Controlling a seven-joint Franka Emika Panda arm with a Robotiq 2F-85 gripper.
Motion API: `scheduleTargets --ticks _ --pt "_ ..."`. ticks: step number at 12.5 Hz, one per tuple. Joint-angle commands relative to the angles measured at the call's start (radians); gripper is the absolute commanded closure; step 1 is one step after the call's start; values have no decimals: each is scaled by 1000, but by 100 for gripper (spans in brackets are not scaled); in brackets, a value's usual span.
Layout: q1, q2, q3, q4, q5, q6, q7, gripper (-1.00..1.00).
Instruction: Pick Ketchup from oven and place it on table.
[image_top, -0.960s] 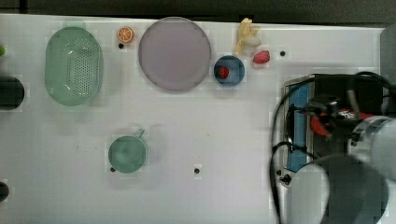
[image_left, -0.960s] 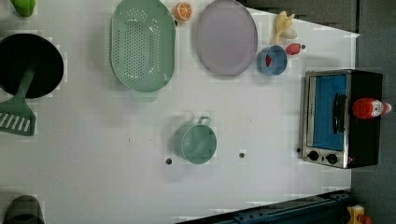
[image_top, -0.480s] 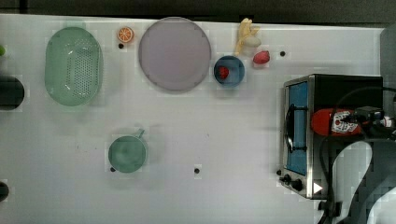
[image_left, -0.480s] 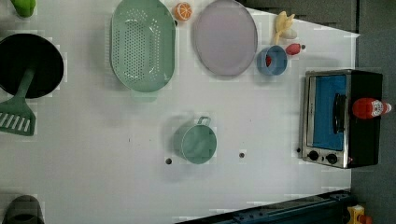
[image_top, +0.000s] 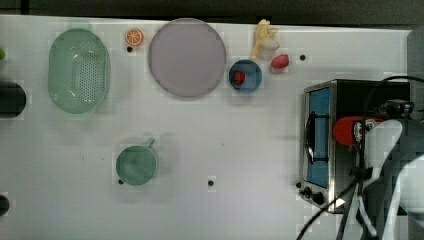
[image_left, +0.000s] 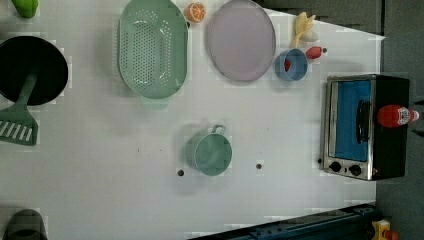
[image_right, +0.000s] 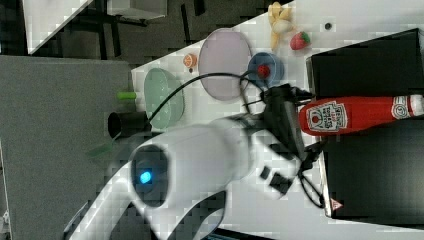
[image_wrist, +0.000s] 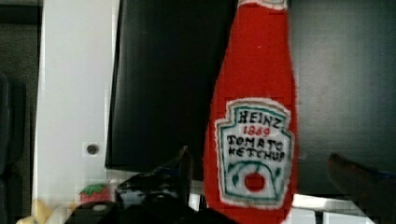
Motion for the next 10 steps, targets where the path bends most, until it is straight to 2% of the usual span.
scheduleTargets --ticks 1,4,7,8,10 --pt "-5 59 -24 21 28 0 20 -100" --pt "-10 103 -25 24 80 5 22 -100" --pt "-14 123 -26 25 80 14 22 -100" --pt "-17 129 -26 25 81 15 22 -92" --pt "-19 144 -26 26 81 17 22 -43"
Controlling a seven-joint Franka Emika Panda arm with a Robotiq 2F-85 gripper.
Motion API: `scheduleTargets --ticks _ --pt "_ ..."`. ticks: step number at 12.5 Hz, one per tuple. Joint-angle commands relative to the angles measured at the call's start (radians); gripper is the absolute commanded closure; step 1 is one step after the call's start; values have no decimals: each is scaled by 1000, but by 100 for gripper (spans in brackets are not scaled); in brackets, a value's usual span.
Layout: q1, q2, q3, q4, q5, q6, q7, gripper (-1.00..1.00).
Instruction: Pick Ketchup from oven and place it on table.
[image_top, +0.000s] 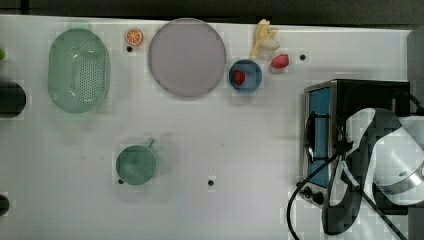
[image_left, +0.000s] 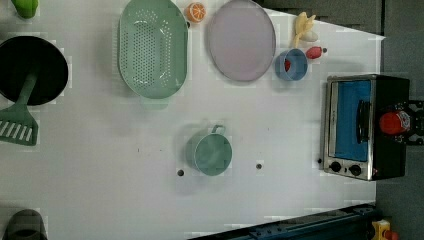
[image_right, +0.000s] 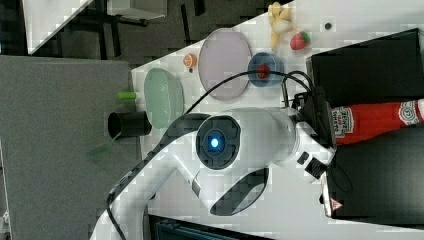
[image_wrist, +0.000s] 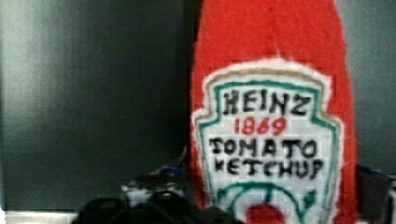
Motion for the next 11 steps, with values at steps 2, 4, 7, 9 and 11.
scheduleTargets --ticks 2,4,7,9,11 --pt "-4 -18 -21 52 9 6 22 -27" --pt "-1 -19 -21 65 9 4 21 -27" --pt "15 -40 -20 128 -22 -21 -3 -27" --pt "49 -75 -20 187 -62 -79 -45 -27" --pt "97 -125 -15 243 -101 -190 -52 -27"
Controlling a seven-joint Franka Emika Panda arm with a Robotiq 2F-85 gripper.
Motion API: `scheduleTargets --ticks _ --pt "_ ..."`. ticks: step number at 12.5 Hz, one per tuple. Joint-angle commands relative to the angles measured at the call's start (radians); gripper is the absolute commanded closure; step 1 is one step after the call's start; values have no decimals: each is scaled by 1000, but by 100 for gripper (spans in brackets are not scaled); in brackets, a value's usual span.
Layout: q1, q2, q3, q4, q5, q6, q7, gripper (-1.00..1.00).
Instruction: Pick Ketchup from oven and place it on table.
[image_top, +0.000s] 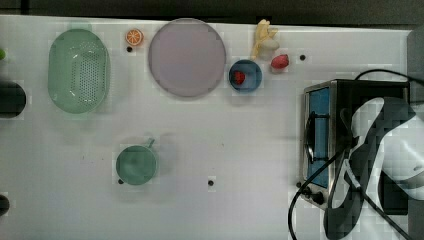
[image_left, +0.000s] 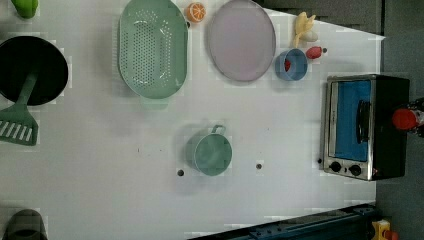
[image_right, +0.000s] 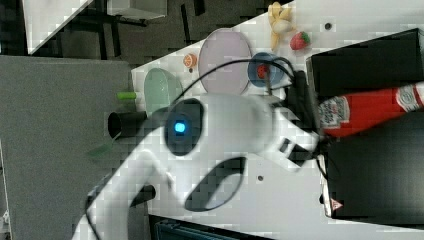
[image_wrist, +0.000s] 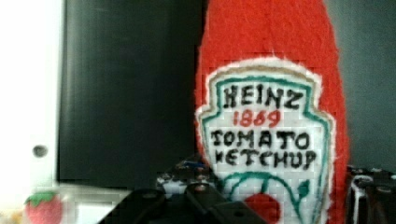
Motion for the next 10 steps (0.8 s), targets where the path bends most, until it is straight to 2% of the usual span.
scheduleTargets --ticks 1,5,8,10 --pt "99 -137 6 145 -30 -148 -40 -27" --pt "193 -242 100 168 -43 -331 -40 -27" --pt "233 -278 204 143 -52 -362 -40 -27" --pt "252 -280 273 118 -111 -361 -40 -27"
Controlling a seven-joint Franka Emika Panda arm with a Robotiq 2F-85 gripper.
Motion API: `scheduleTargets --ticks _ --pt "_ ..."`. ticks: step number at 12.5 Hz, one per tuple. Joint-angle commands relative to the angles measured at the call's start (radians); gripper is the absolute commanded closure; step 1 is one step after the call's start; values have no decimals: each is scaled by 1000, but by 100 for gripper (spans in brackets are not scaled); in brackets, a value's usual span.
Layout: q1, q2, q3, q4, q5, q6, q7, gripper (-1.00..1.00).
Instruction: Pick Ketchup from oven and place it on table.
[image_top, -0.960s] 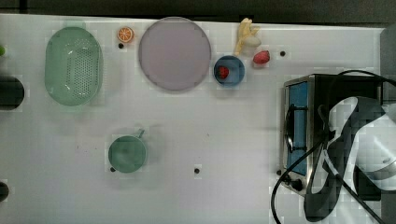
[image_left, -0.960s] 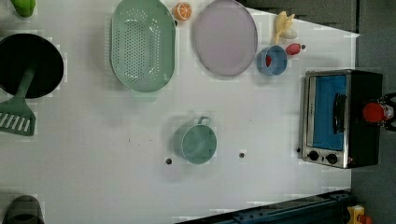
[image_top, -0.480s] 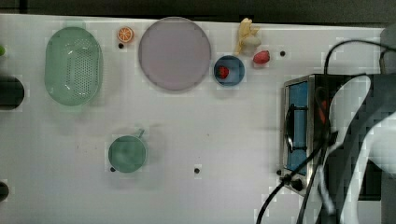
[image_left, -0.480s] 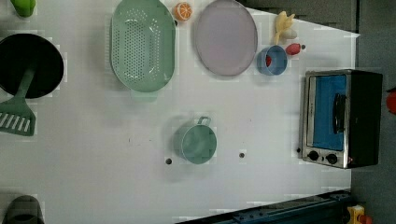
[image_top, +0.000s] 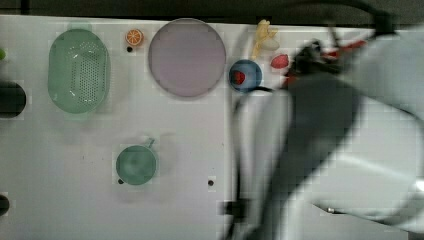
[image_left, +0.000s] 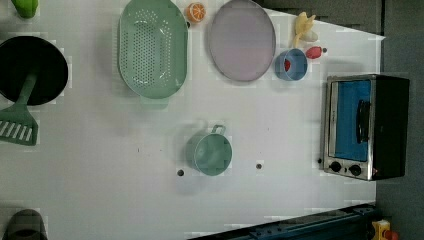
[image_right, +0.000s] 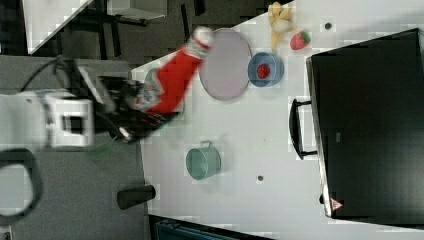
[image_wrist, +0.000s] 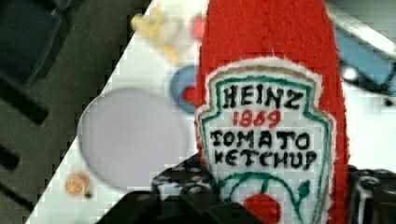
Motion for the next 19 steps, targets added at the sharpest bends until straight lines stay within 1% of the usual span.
scheduleTargets --ticks 1,3,5,6,9,11,13,16,17,19 --pt "50 31 91 -75 -104 -23 -32 -27" --pt "59 30 144 -137 -149 -19 -32 -27" --pt "61 30 172 -218 -153 9 -26 -27" --pt "61 31 176 -270 -153 54 -13 -27" --pt "59 38 175 -454 -153 266 45 -27" --pt "58 65 175 -560 -152 378 46 -27" --pt "57 114 175 -618 -149 489 47 -27" --pt "56 193 175 -649 -143 597 49 -27" --pt "56 217 176 -650 -136 619 49 -33" --pt "57 260 177 -654 -131 648 49 -74"
